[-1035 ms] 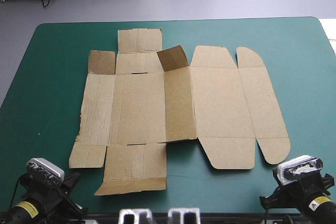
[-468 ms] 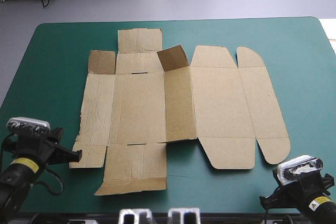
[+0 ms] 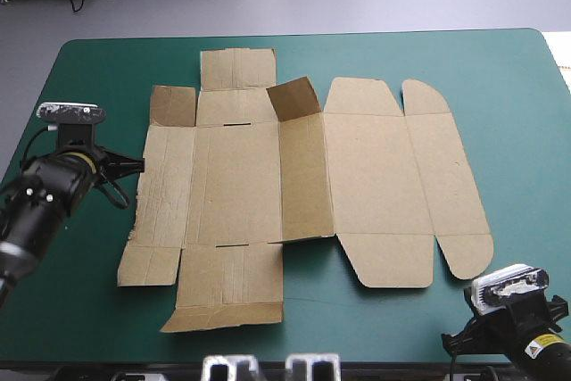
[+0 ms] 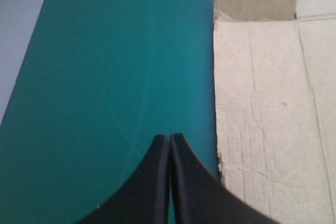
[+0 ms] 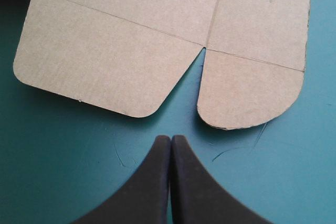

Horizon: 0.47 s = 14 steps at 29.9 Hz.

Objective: Fold the box

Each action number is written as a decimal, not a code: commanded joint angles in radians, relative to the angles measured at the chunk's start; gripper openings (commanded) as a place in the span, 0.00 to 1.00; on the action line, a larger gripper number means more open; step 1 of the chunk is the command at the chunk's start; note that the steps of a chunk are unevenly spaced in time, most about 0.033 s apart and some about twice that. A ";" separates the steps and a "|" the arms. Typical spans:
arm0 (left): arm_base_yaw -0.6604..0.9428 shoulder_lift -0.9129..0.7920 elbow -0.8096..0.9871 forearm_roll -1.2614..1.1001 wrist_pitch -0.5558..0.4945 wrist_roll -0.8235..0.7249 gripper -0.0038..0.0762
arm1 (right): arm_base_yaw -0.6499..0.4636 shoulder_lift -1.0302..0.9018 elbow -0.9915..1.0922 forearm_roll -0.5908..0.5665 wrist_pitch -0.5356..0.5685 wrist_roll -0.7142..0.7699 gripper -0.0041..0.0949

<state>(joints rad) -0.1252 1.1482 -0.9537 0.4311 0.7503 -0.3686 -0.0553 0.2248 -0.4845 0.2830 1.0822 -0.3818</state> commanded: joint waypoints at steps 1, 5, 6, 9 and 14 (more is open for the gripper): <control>0.120 0.122 -0.152 -0.218 0.081 0.219 0.06 | 0.003 0.011 -0.021 0.011 -0.055 -0.006 0.02; 0.332 0.260 -0.282 -0.594 0.276 0.485 0.06 | 0.003 0.011 -0.021 0.011 -0.055 -0.006 0.02; 0.394 0.297 -0.306 -0.701 0.348 0.555 0.06 | 0.003 0.011 -0.021 0.011 -0.055 -0.006 0.02; 0.549 0.396 -0.334 -0.953 0.553 0.699 0.06 | 0.003 0.011 -0.021 0.011 -0.055 -0.006 0.02; 0.636 0.444 -0.313 -1.003 0.551 0.750 0.06 | 0.003 0.011 -0.021 0.011 -0.055 -0.006 0.02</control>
<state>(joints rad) 0.4930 1.6186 -1.2426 -0.5167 1.2012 0.3242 -0.0553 0.2248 -0.4845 0.2760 1.0822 -0.3818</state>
